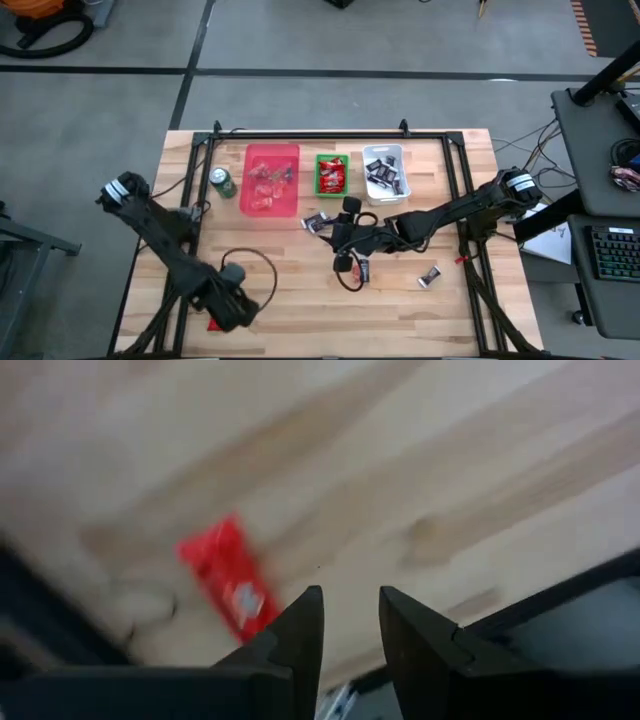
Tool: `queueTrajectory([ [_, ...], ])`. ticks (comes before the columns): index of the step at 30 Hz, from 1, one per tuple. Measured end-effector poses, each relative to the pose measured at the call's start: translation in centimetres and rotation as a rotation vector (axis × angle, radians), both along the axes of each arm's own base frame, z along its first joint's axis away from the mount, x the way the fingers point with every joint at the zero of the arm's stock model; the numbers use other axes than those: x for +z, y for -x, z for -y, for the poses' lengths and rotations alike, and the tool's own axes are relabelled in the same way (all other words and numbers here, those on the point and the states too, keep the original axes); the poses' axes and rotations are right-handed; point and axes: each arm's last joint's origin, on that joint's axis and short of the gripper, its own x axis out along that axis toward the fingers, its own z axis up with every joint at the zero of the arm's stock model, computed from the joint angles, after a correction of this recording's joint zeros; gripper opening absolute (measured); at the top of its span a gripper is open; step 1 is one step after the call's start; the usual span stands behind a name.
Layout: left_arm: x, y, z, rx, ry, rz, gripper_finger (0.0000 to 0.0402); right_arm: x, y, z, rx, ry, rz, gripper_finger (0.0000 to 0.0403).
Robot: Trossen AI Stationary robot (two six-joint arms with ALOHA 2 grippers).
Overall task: Sort candy
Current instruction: Put the red chocolate into the green bin
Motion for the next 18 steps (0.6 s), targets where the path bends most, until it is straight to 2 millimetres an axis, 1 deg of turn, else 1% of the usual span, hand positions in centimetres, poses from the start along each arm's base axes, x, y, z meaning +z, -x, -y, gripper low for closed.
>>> queueTrajectory([
  [4, -2.0, 0.3, 2.1, 0.013, 0.002, -0.138, 0.0084, 0.3, -0.2, 0.0, 0.017, 0.027, 0.027, 0.0155],
  [6, -3.0, 0.1, 2.7, 0.021, -0.007, -0.202, 0.0089, 0.4, -0.2, 0.0, 0.025, 0.033, 0.033, 0.0155],
  [9, -4.3, -0.3, 3.4, 0.024, -0.011, -0.306, 0.0100, 0.4, -0.3, -0.1, 0.082, 0.027, 0.022, 0.0155],
  [11, -5.0, -0.4, 3.7, 0.028, -0.052, -0.358, 0.0108, 0.4, -0.4, 0.0, 0.113, 0.017, 0.025, 0.0155],
  [16, -5.5, -0.5, 3.8, 0.044, -0.147, -0.431, 0.0132, 0.9, -0.6, 0.0, 0.172, -0.011, 0.047, 0.0155],
  [18, -5.5, -0.7, 4.0, 0.041, -0.186, -0.399, 0.0141, 0.9, -0.6, -0.1, 0.193, -0.005, 0.045, 0.0155],
])
